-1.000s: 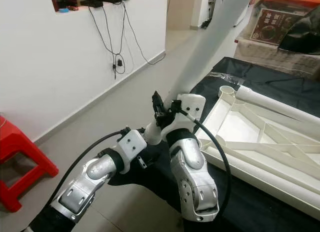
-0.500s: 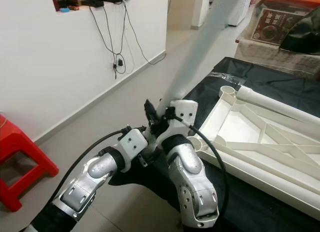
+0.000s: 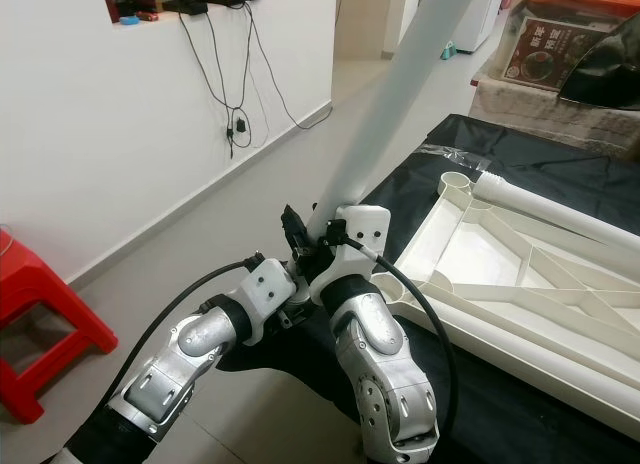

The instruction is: Building children table

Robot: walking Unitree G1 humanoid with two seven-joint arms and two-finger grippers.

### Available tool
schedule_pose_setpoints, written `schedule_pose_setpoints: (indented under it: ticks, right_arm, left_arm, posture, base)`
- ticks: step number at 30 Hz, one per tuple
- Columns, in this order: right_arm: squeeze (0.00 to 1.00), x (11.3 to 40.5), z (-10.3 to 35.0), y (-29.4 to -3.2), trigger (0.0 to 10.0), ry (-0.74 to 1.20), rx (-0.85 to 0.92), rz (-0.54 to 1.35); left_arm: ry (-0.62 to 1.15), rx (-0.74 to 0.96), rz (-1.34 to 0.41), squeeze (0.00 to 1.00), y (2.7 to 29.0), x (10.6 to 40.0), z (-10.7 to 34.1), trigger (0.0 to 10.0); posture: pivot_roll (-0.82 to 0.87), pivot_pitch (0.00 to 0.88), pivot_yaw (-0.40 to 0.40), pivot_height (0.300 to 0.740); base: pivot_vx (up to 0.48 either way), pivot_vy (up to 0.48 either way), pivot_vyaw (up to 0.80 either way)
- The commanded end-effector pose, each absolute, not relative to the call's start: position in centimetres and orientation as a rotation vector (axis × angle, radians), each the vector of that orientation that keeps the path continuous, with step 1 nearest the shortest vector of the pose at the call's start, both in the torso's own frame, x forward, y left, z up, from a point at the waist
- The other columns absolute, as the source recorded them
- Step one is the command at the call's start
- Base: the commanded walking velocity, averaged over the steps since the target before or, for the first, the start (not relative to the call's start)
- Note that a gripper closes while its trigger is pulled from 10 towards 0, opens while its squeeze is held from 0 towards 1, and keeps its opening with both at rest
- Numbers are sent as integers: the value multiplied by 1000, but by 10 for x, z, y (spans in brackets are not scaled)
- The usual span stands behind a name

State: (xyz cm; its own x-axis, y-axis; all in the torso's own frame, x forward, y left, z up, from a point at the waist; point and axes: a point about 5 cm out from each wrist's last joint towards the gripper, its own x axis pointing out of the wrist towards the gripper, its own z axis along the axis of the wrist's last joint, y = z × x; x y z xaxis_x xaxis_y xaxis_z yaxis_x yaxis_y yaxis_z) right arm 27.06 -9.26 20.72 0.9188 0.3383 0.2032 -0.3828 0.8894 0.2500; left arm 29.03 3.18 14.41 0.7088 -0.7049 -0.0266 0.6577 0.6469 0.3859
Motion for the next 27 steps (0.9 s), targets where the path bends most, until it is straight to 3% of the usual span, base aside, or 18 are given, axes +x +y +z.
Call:
schedule_pose_setpoints:
  ticks: [1,4,5,10,11,12,18,22,27]
  right_arm:
    - [0,268,216,-89,10000,-186,300,413]
    - [0,268,216,-90,10000,-189,292,417]
    - [1000,268,216,-91,10000,-197,270,420]
    - [1000,269,213,-94,10000,-197,231,429]
    - [141,269,212,-97,10000,-196,221,434]
    - [0,269,211,-101,10000,-191,219,446]
    - [0,269,211,-108,10000,-181,235,508]
    - [0,264,211,-114,10000,-125,337,712]
    - [0,259,211,-114,10000,-93,383,816]
  left_arm:
    - [-111,392,-784,0,32,288,138,0]
    - [-100,403,-794,0,33,289,136,0]
    - [-87,397,-818,0,33,288,136,9804]
    - [-59,349,-895,0,36,281,136,10000]
    - [-46,330,-930,0,39,278,135,10000]
    - [-24,301,-974,0,42,274,134,10000]
    - [5,256,-1057,0,50,266,135,10000]
    - [63,232,-1222,0,63,256,132,10000]
    - [91,240,-1270,0,70,254,131,10000]
  posture:
    - [124,0,-12,740]
    - [124,0,-12,740]
    - [124,0,-8,740]
    - [128,0,-10,740]
    - [134,0,-12,740]
    - [135,0,-13,740]
    - [136,0,-13,740]
    - [137,0,-17,740]
    - [137,0,-20,740]
  base:
    - [0,0,0]
    - [0,0,0]
    - [0,0,0]
    - [0,0,0]
    - [0,0,0]
    - [0,0,0]
    - [0,0,0]
    - [0,0,0]
    - [0,0,0]
